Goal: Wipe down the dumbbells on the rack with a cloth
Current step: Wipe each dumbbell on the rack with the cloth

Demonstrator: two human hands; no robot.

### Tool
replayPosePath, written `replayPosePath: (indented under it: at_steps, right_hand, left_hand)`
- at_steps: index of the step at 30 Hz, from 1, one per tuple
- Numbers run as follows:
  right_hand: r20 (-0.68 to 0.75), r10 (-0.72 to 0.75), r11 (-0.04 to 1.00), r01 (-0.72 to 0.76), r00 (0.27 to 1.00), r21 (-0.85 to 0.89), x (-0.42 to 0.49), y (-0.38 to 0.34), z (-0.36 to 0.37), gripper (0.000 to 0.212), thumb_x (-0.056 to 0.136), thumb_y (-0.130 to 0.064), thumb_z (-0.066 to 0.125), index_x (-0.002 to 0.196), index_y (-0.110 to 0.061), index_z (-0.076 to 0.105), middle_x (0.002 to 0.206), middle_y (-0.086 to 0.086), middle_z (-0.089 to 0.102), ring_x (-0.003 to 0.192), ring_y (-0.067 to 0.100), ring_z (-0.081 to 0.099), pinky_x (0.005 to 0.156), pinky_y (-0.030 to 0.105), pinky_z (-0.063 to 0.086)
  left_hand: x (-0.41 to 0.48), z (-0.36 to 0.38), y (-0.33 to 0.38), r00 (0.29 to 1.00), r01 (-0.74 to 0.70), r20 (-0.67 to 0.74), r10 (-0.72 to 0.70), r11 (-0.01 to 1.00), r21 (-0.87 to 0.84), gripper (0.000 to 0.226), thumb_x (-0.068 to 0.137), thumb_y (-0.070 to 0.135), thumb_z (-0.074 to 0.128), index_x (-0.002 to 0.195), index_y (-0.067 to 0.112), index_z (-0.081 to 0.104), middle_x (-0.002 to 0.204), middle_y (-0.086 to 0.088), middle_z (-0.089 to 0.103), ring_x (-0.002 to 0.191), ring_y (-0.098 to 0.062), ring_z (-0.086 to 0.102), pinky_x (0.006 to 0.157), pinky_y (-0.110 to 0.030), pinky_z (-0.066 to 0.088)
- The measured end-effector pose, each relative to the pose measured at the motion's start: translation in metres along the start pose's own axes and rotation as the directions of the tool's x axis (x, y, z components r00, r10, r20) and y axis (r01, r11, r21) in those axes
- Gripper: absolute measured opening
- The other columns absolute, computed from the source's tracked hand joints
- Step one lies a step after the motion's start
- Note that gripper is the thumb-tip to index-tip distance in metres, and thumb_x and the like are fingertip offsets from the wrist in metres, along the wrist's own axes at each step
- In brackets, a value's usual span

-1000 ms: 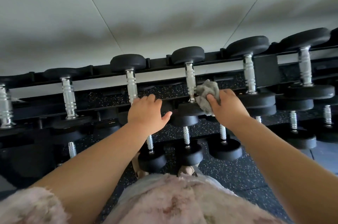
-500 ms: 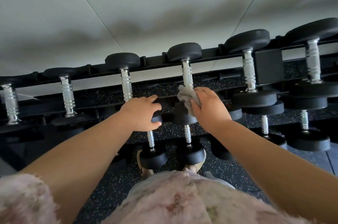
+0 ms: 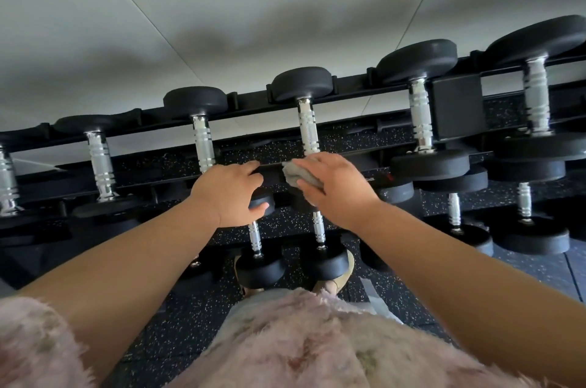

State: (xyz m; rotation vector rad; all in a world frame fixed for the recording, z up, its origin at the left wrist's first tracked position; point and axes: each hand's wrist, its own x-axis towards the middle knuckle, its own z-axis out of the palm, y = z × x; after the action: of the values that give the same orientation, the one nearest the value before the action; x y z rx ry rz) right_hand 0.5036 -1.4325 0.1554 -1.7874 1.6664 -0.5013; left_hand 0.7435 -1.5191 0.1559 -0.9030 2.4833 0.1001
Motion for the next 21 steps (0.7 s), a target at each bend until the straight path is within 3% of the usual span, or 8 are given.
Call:
replayPosePath:
  at_steps: [2, 4, 7, 11, 14, 16, 18, 21]
  right_hand:
    - [0.034, 0.111, 0.982, -0.115, 0.993, 0.152, -0.005, 0.014, -0.012, 0.027, 0.103, -0.042, 0.054, 0.126, -0.034, 0.066, 0.115, -0.013, 0.065, 0.1, 0.006, 0.064, 0.092, 0.03, 0.057]
    - [0.044, 0.339, 0.895, -0.337, 0.94, 0.292, -0.005, 0.027, -0.021, 0.02, 0.104, -0.041, 0.052, 0.105, -0.027, 0.067, 0.095, -0.006, 0.071, 0.08, 0.012, 0.071, 0.073, 0.035, 0.064]
    - [0.084, 0.551, 0.81, -0.556, 0.83, 0.185, 0.001, 0.035, -0.027, 0.03, 0.107, -0.04, 0.047, 0.09, -0.021, 0.064, 0.077, 0.001, 0.069, 0.067, 0.02, 0.067, 0.056, 0.03, 0.055]
    - [0.101, 0.401, 0.89, -0.413, 0.911, 0.195, 0.015, 0.009, -0.024, 0.03, 0.104, -0.035, 0.049, 0.085, -0.025, 0.07, 0.089, -0.004, 0.072, 0.069, 0.007, 0.067, 0.057, 0.017, 0.052]
    - [0.088, 0.129, 0.991, -0.127, 0.988, -0.031, 0.022, -0.008, -0.009, 0.033, 0.103, -0.043, 0.05, 0.074, -0.029, 0.057, 0.096, -0.005, 0.057, 0.086, 0.011, 0.058, 0.08, 0.027, 0.053]
    - [0.113, 0.049, 0.997, -0.041, 0.992, -0.071, 0.021, -0.01, -0.012, 0.037, 0.102, -0.045, 0.052, 0.07, -0.027, 0.047, 0.088, -0.006, 0.051, 0.085, 0.012, 0.053, 0.081, 0.029, 0.05]
    - [0.152, 0.094, 0.996, -0.093, 0.984, -0.014, 0.015, 0.0, -0.023, 0.029, 0.102, -0.045, 0.052, 0.076, -0.034, 0.054, 0.089, -0.01, 0.053, 0.08, 0.008, 0.057, 0.076, 0.025, 0.052]
    - [0.152, 0.366, 0.931, -0.364, 0.918, -0.037, 0.013, 0.027, -0.039, 0.034, 0.107, -0.042, 0.045, 0.078, -0.032, 0.058, 0.084, -0.002, 0.063, 0.07, 0.013, 0.065, 0.06, 0.024, 0.056]
  left_hand:
    - [0.0, 0.0, 0.001, 1.0, -0.004, 0.002, 0.004, 1.0, 0.007, 0.059, 0.093, 0.071, 0.044, 0.129, 0.029, 0.065, 0.163, 0.005, 0.043, 0.112, -0.021, 0.067, 0.081, -0.037, 0.054]
    - [0.0, -0.001, 0.001, 1.0, 0.004, 0.006, -0.004, 1.0, 0.009, 0.059, 0.093, 0.07, 0.045, 0.129, 0.029, 0.066, 0.164, 0.003, 0.042, 0.114, -0.022, 0.067, 0.082, -0.038, 0.054]
    - [0.0, -0.003, 0.002, 1.0, 0.018, 0.002, -0.019, 1.0, 0.018, 0.058, 0.093, 0.07, 0.045, 0.126, 0.029, 0.068, 0.162, 0.004, 0.045, 0.114, -0.021, 0.067, 0.081, -0.038, 0.054]
    - [-0.001, -0.005, 0.003, 1.0, 0.031, -0.007, -0.03, 0.999, 0.036, 0.055, 0.093, 0.067, 0.045, 0.123, 0.027, 0.069, 0.158, 0.003, 0.049, 0.113, -0.02, 0.066, 0.082, -0.037, 0.054]
    - [0.0, -0.004, 0.004, 0.999, 0.043, -0.008, -0.043, 0.998, 0.042, 0.055, 0.093, 0.067, 0.046, 0.123, 0.027, 0.069, 0.156, 0.003, 0.051, 0.112, -0.02, 0.066, 0.081, -0.037, 0.053]
    - [0.0, -0.003, 0.003, 0.999, 0.048, 0.002, -0.048, 0.998, 0.041, 0.056, 0.092, 0.067, 0.045, 0.122, 0.027, 0.07, 0.154, 0.003, 0.052, 0.111, -0.02, 0.065, 0.081, -0.037, 0.054]
    - [0.0, -0.003, 0.003, 0.999, 0.048, 0.003, -0.049, 0.998, 0.043, 0.056, 0.091, 0.067, 0.044, 0.121, 0.027, 0.07, 0.152, 0.004, 0.053, 0.111, -0.02, 0.065, 0.082, -0.037, 0.054]
    - [0.0, -0.003, 0.003, 0.999, 0.046, 0.004, -0.046, 0.998, 0.05, 0.056, 0.092, 0.067, 0.043, 0.122, 0.027, 0.07, 0.152, 0.005, 0.053, 0.111, -0.019, 0.063, 0.082, -0.037, 0.053]
